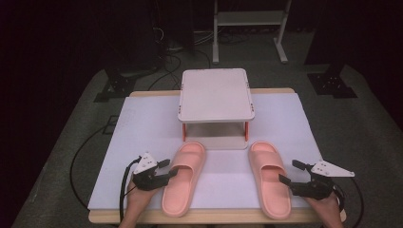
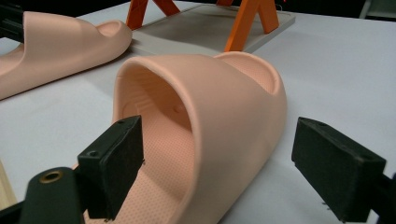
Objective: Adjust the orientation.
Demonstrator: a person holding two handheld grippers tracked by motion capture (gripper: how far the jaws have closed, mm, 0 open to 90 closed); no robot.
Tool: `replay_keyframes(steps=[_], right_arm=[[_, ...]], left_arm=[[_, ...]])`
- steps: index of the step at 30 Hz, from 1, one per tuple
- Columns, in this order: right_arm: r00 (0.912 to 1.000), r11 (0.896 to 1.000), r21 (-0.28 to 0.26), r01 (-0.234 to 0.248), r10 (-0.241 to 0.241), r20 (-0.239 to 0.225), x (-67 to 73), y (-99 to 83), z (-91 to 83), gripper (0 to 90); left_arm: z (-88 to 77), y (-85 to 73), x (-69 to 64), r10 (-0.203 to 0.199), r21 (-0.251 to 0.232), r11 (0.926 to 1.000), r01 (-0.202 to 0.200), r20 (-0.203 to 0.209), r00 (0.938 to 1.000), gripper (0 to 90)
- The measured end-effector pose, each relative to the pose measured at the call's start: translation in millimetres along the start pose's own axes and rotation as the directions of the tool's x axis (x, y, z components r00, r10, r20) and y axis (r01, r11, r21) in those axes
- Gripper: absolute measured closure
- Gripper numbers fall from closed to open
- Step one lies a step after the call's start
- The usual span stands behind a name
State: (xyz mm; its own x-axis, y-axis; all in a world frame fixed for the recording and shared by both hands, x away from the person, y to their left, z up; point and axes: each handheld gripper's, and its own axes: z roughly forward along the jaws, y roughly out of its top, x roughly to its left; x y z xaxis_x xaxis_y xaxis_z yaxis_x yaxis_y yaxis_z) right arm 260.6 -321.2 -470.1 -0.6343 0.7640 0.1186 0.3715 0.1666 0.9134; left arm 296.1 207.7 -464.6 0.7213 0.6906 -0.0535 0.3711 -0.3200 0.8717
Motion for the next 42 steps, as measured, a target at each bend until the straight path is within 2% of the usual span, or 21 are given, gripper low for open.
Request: replay_keyframes(steps=[2, 3, 6, 8, 9, 13, 24, 31, 32, 36, 37, 42], right_arm=[[1.0, 1.0, 0.002, 0.001, -0.001, -0.002, 0.8, 0.1, 0.4, 16.3], [1.0, 1.0, 0.005, 0.003, -0.003, -0.004, 1.5, 0.3, 1.0, 16.3], [1.0, 1.0, 0.007, 0.006, -0.006, -0.008, 2.0, 0.4, 1.6, 16.3], [0.9999, 1.0, 0.011, 0.008, -0.008, -0.011, 2.9, 0.5, 2.2, 16.3], [0.9999, 1.0, 0.012, 0.007, -0.007, -0.011, 3.3, 0.4, 2.9, 16.3], [0.9998, 1.0, 0.017, 0.009, -0.008, -0.016, 3.4, 0.1, 3.8, 16.3], [0.9998, 1.0, 0.019, 0.012, -0.012, -0.017, 4.8, 0.5, 4.6, 16.3], [0.9995, 1.0, 0.023, 0.019, -0.018, -0.026, 5.5, 0.5, 5.7, 16.3], [0.9994, 1.0, 0.023, 0.02, -0.019, -0.027, 5.7, 0.5, 5.8, 16.5], [0.9992, 0.999, 0.029, 0.019, -0.018, -0.036, 6.4, 0.4, 6.3, 19.5], [0.9989, 0.999, 0.031, 0.02, -0.019, -0.044, 6.4, 0.4, 6.8, 20.6], [0.9996, 0.999, 0.039, 0.015, -0.014, -0.023, 6.8, 2.2, 9.3, 24.9]], left_arm=[[1.7, -0.5, -0.3, 0.001, 0.012, 0.9999, -0.001, -0.014, 0.9999, 50.1], [4.1, -0.1, 0.8, -0.016, 0.008, 0.9998, 0.017, -0.013, 0.9998, 52.5], [6.1, 1.2, -0.5, -0.018, 0.008, 0.9998, 0.018, -0.011, 0.9998, 53.4], [7.1, 2.5, -2.0, -0.002, 0.013, 0.9999, 0.003, -0.019, 0.9998, 55.0], [6.9, 2.7, -4.2, 0.013, 0.019, 0.9997, -0.012, -0.035, 0.9993, 56.8], [5.8, 2.1, -3.9, 0.008, 0.009, 0.9999, -0.007, -0.046, 0.9989, 61.8], [6.0, 1.2, -9.0, 0.026, 0.005, 0.9996, -0.026, -0.09, 0.9956, 66.5], [3.9, 0.2, -10.0, 0.011, -0.005, 0.9999, -0.012, -0.118, 0.993, 70.5], [3.3, 0.4, -9.2, 0.018, -0.006, 0.9998, -0.019, -0.122, 0.9924, 71.2], [1.1, -0.5, -6.5, -0.003, -0.016, 0.9999, 0.001, -0.106, 0.9943, 74.3], [0.4, -0.6, -6.6, -0.008, -0.019, 0.9998, 0.006, -0.114, 0.9934, 74.3], [-4.7, 0.4, -4.6, -0.022, -0.039, 0.9991, 0.018, -0.115, 0.9931, 73.9]])
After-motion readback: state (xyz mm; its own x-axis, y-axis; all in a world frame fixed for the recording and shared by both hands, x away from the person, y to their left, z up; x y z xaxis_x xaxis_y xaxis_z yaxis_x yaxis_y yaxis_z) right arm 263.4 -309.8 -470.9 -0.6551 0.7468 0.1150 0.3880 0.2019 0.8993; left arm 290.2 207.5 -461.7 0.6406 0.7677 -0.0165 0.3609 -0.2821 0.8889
